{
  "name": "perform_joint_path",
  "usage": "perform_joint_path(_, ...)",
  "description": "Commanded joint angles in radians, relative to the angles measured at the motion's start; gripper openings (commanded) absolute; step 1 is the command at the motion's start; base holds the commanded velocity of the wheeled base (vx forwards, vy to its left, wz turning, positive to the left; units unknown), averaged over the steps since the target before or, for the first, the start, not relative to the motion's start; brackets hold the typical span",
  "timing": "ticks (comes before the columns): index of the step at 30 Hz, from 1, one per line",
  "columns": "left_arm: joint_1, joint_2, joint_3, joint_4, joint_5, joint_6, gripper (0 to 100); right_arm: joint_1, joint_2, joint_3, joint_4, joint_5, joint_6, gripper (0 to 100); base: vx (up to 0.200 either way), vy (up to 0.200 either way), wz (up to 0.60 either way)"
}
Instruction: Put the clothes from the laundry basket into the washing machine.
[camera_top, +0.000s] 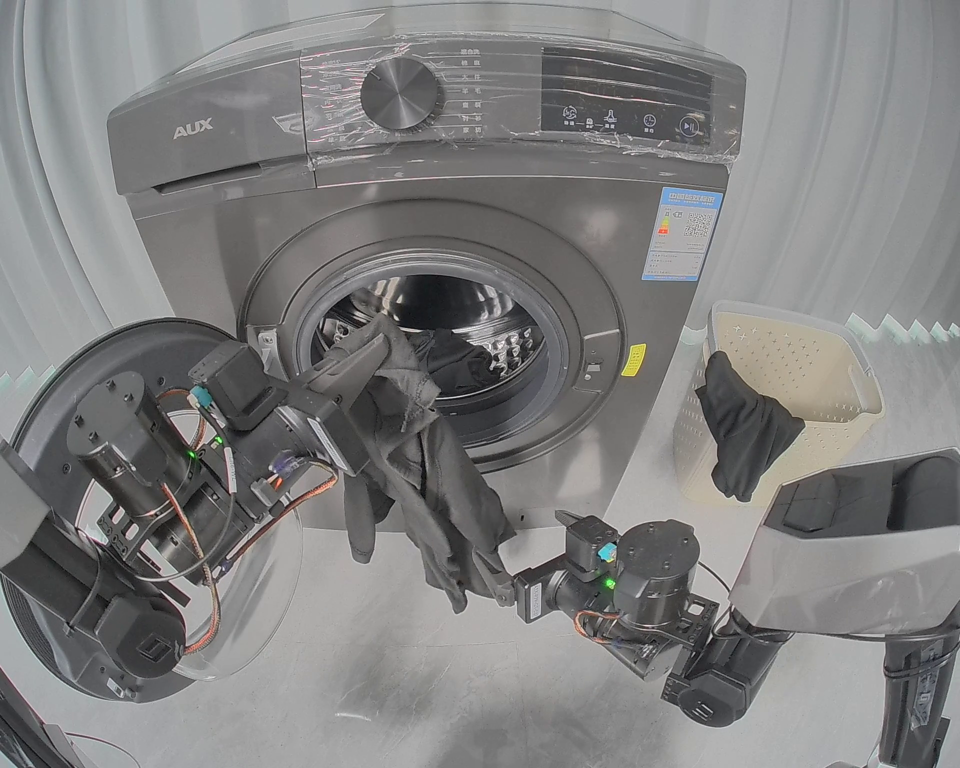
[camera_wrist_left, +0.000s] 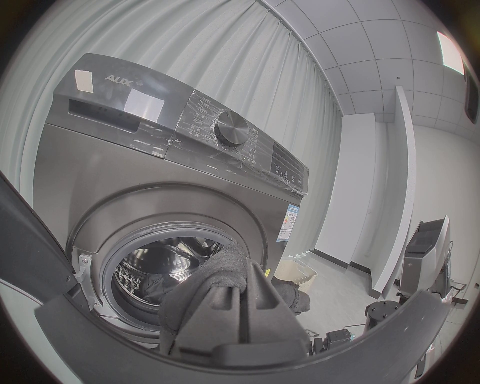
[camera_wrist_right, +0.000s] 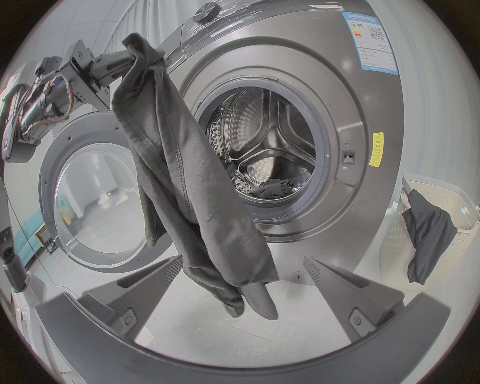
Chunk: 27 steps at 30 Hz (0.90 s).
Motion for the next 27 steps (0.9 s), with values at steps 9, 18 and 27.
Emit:
perform_joint_path(9, 0.000, 0.007, 0.000, -0.001, 0.000, -0.001, 0, 0.015, 0.075, -0.034, 0.015, -0.010, -0.004, 100, 0.000, 0.000, 0.00)
perform_joint_path(18, 0.000, 0.009, 0.000, -0.001, 0.000, -0.001, 0, 0.038, 0.116, -0.082, 0.015, -0.014, -0.004, 100, 0.000, 0.000, 0.00)
perform_joint_path(27, -0.002, 0.007, 0.000, -0.001, 0.000, -0.001, 0, 0.019, 0.173, -0.150, 0.016, -0.014, -0.010, 100, 0.000, 0.000, 0.00)
